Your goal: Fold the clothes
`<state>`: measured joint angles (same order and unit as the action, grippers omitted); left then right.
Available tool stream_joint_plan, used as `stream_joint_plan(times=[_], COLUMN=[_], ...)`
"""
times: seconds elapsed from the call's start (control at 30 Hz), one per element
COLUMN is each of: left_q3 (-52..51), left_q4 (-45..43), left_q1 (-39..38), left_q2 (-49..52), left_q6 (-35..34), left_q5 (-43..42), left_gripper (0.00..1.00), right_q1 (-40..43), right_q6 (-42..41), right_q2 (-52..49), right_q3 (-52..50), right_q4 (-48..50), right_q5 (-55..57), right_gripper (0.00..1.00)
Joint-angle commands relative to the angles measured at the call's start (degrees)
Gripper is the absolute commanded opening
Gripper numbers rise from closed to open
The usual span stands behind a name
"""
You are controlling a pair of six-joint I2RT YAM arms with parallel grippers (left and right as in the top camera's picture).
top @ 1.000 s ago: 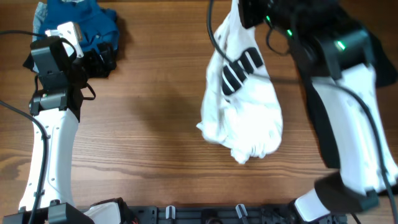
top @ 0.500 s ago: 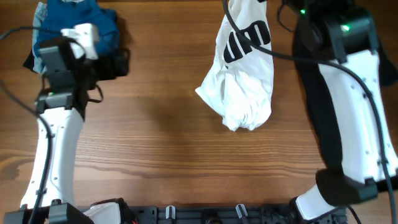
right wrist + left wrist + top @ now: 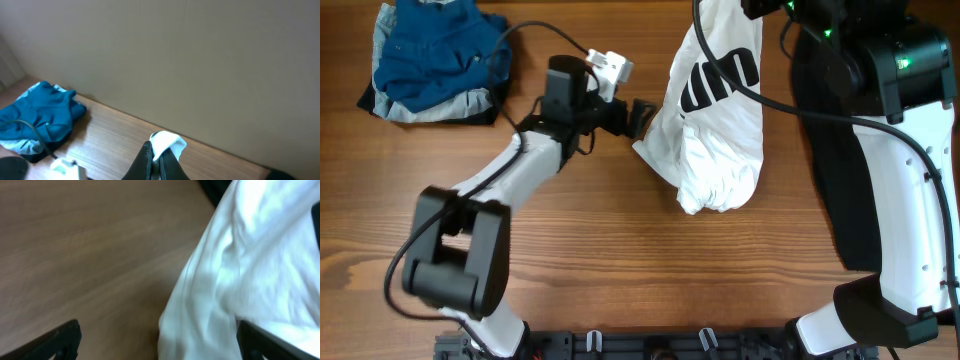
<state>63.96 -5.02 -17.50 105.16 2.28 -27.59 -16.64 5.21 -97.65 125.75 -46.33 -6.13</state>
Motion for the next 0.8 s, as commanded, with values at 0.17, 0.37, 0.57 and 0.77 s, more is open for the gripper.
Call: stream_joint_plan(times=[0.17,0.37,0.57,0.77], left_q3=[0.57,0.57,0.57,0.57], left_q4=[-16.04,-20.52,-21.86,-23.02], left_q1=[-4.61,-4.96,-2.25,3.26], left_q2=[8.61,12.35,11.76,5.86], left_q6=[-4.31,-5.97,-8.52,-17.79], left_q5=[-0.90,-0.39,0.17,-0.04], left_gripper=[1.00,0.85,0.04,0.04], right_q1=[0.24,0.24,0.24,0.50], right_q6=[-0.87,-0.87,-0.85,-0.74], right_q2=[0.37,0.37,0.37,0.61], right_q3=[1.16,1.16,1.16,1.16], right_q4=[-0.42,-0.90,-1.03,-0.92], right_q5=[-4.28,-4.28,-4.24,-4.24], right_gripper=[0.04,0.04,0.04,0.04])
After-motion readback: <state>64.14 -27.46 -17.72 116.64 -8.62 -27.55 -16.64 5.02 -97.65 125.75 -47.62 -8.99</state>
